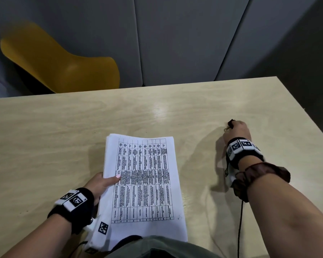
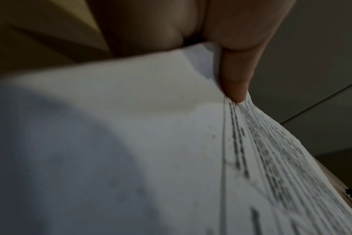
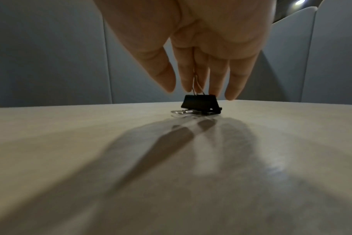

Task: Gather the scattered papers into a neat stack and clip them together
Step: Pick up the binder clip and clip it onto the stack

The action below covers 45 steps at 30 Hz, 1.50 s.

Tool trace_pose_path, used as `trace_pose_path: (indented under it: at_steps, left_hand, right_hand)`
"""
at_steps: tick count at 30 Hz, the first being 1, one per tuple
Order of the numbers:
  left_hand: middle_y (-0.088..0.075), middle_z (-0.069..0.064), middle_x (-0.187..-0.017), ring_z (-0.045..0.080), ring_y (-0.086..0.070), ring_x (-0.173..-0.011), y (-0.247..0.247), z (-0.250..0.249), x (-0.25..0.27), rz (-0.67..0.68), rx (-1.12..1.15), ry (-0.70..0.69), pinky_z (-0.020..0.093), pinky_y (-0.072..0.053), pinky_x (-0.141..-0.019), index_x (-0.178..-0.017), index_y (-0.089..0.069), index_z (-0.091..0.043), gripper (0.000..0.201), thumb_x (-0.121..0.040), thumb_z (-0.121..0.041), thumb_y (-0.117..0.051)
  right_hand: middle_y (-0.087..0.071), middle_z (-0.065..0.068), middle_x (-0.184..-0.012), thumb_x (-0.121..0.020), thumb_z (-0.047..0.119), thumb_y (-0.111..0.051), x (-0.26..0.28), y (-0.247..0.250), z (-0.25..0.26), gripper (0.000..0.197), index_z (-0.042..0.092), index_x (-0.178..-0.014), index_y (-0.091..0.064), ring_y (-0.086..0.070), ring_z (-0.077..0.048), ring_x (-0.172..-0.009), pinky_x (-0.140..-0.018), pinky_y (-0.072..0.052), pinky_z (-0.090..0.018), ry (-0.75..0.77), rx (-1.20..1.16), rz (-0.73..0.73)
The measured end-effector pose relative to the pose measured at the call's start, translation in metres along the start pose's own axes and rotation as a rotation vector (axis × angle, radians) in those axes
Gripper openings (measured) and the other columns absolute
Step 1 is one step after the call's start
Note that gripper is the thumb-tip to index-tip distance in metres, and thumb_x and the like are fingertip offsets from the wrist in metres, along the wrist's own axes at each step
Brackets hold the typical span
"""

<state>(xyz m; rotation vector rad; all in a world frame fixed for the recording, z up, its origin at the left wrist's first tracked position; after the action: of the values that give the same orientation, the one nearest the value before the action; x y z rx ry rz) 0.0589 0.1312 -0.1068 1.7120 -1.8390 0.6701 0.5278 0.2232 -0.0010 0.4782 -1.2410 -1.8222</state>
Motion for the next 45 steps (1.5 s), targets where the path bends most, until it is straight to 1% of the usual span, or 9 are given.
trace_pose_path:
  at_steps: [6,10,13,16,20,25,31,36,45]
  left_hand:
    - [-0.056,0.016,-0.131,0.030,-0.051,-0.121,-0.005,-0.003,0.003,0.013,0.016,-0.002,0.048,-0.031,-0.110,-0.130,-0.047,0.002,0.056,-0.081,-0.016,-0.068]
    - [-0.057,0.015,-0.131,0.032,-0.052,-0.121,-0.001,-0.001,0.001,-0.014,0.002,-0.024,0.053,-0.032,-0.109,-0.132,-0.046,-0.001,0.089,-0.058,-0.038,-0.081]
    - [-0.060,0.017,-0.126,0.034,-0.056,-0.116,0.002,0.002,-0.002,-0.037,-0.004,-0.042,0.054,-0.036,-0.106,-0.128,-0.049,-0.001,0.082,-0.062,-0.036,-0.082]
    - [-0.059,0.016,-0.128,0.033,-0.054,-0.117,0.000,0.001,0.006,-0.037,-0.013,-0.050,0.052,-0.034,-0.107,-0.129,-0.049,0.000,0.077,-0.066,-0.033,-0.078]
    - [-0.062,0.020,-0.122,0.035,-0.057,-0.114,-0.009,0.003,0.022,0.000,0.012,-0.035,0.052,-0.037,-0.106,-0.125,-0.052,0.005,0.074,-0.063,-0.027,-0.077]
    - [-0.063,0.021,-0.119,0.038,-0.058,-0.113,-0.003,0.014,0.018,-0.003,0.058,-0.035,0.056,-0.038,-0.103,-0.124,-0.052,0.003,0.110,-0.032,-0.044,-0.087]
    - [-0.063,0.020,-0.119,0.037,-0.058,-0.112,0.000,0.015,0.020,-0.004,0.053,-0.029,0.055,-0.038,-0.104,-0.123,-0.052,0.004,0.107,-0.033,-0.042,-0.088]
    - [-0.062,0.016,-0.124,0.033,-0.057,-0.115,0.006,0.023,0.011,-0.012,0.013,-0.037,0.052,-0.039,-0.104,-0.127,-0.049,0.000,0.128,-0.021,-0.060,-0.087]
    - [-0.064,0.008,-0.119,0.028,-0.060,-0.110,0.004,0.013,0.025,-0.063,-0.102,-0.103,0.046,-0.043,-0.101,-0.124,-0.053,-0.007,0.102,-0.045,-0.067,-0.076]
  right_hand:
    - [-0.060,-0.011,-0.124,-0.079,0.026,-0.069,0.081,0.000,0.034,0.046,0.008,-0.120,-0.059,-0.057,-0.027,-0.112,-0.095,-0.042,-0.028,0.147,-0.323,-0.082]
    - [-0.070,-0.008,-0.097,-0.064,0.026,-0.083,0.146,-0.040,0.063,0.046,0.009,-0.104,-0.066,-0.066,-0.018,-0.085,-0.073,-0.049,-0.013,0.125,-0.619,0.176]
    - [-0.067,0.001,-0.074,-0.064,0.025,-0.083,0.181,-0.072,0.088,0.033,0.012,-0.089,-0.066,-0.061,-0.006,-0.062,-0.051,-0.046,-0.007,0.098,-0.698,0.386]
    - [-0.065,0.005,-0.075,-0.065,0.031,-0.081,0.194,-0.089,0.103,0.034,0.020,-0.089,-0.060,-0.062,-0.009,-0.067,-0.062,-0.051,-0.022,0.124,-0.665,0.424]
    - [-0.068,-0.002,-0.099,-0.068,0.028,-0.080,0.199,-0.116,0.102,0.059,0.017,-0.119,-0.052,-0.064,-0.018,-0.092,-0.085,-0.051,-0.030,0.076,-0.567,0.617]
    - [-0.068,-0.001,-0.092,-0.068,0.028,-0.080,0.199,-0.114,0.103,0.036,0.022,-0.096,-0.058,-0.065,-0.018,-0.092,-0.088,-0.051,-0.031,0.167,-0.411,0.705]
    - [-0.065,0.003,-0.074,-0.070,0.014,-0.078,0.187,-0.106,0.113,0.024,0.025,-0.078,-0.059,-0.063,-0.020,-0.081,-0.092,-0.051,-0.047,0.187,-0.513,0.610]
    - [-0.066,0.001,-0.084,-0.074,0.017,-0.075,0.171,-0.084,0.143,0.021,0.016,-0.092,-0.064,-0.064,-0.015,-0.083,-0.078,-0.051,-0.023,0.290,-0.482,0.510]
    - [-0.072,-0.006,-0.097,-0.074,0.020,-0.075,0.138,-0.070,0.231,0.022,0.013,-0.094,-0.069,-0.063,-0.016,-0.088,-0.081,-0.049,-0.024,0.562,-0.202,0.471]
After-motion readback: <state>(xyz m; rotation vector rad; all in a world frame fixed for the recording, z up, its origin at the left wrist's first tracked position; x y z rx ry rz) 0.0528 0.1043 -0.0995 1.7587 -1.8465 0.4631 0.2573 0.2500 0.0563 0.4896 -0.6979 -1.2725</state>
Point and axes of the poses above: each hand's wrist, its own x-axis away from the middle knuckle, its own y-axis out of the back of the hand, z = x × y, the point moved 9 cm from there along -x, towards the middle knuckle
